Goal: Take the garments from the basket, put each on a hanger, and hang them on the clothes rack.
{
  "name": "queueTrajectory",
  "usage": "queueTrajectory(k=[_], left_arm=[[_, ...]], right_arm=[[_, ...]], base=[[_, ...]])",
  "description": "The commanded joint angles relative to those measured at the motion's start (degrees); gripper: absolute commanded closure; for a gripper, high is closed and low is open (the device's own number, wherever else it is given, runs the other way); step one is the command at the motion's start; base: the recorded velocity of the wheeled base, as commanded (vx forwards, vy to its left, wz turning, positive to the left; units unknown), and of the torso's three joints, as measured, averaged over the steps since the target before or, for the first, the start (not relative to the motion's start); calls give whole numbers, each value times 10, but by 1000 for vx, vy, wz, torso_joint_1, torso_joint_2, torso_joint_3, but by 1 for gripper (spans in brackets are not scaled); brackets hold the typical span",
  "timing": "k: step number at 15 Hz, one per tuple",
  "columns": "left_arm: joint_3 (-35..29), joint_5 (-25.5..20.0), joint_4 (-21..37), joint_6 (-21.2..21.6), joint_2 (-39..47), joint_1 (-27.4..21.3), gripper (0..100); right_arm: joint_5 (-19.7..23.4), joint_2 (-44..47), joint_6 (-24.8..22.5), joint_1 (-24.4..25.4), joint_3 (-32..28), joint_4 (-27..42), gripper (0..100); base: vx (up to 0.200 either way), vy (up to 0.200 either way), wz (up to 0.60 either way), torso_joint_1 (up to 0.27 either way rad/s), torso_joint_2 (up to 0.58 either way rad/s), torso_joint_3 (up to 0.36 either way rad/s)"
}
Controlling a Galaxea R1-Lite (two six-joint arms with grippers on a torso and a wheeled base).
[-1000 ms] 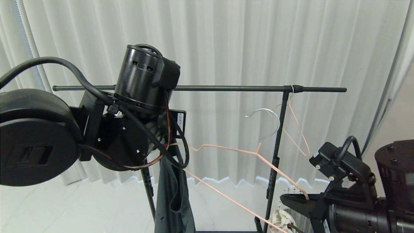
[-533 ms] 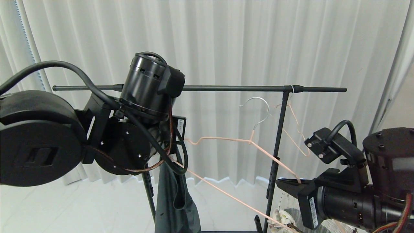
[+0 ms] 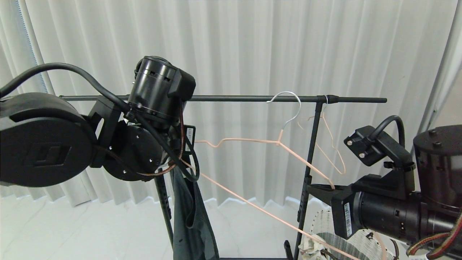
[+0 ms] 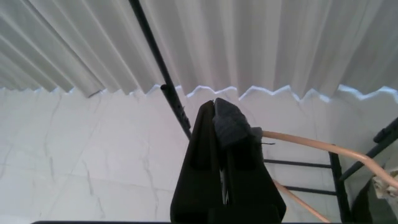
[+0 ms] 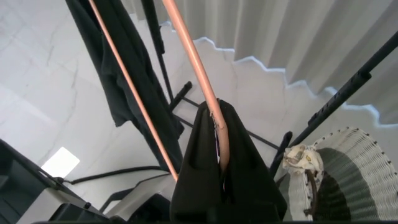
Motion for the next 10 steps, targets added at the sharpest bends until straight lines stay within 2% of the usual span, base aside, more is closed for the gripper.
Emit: queueTrajectory(k=[1, 10], left_arm=[[-2, 0, 0, 0, 0, -4, 100], [-19, 0, 1, 0, -18, -32, 100]], right_arm=[[0, 1, 0, 7, -4, -1, 100], [-5, 43, 1, 59, -2, -18, 100]], base=[[0, 0, 0, 0, 0, 0], [0, 0, 0, 0, 0, 0]])
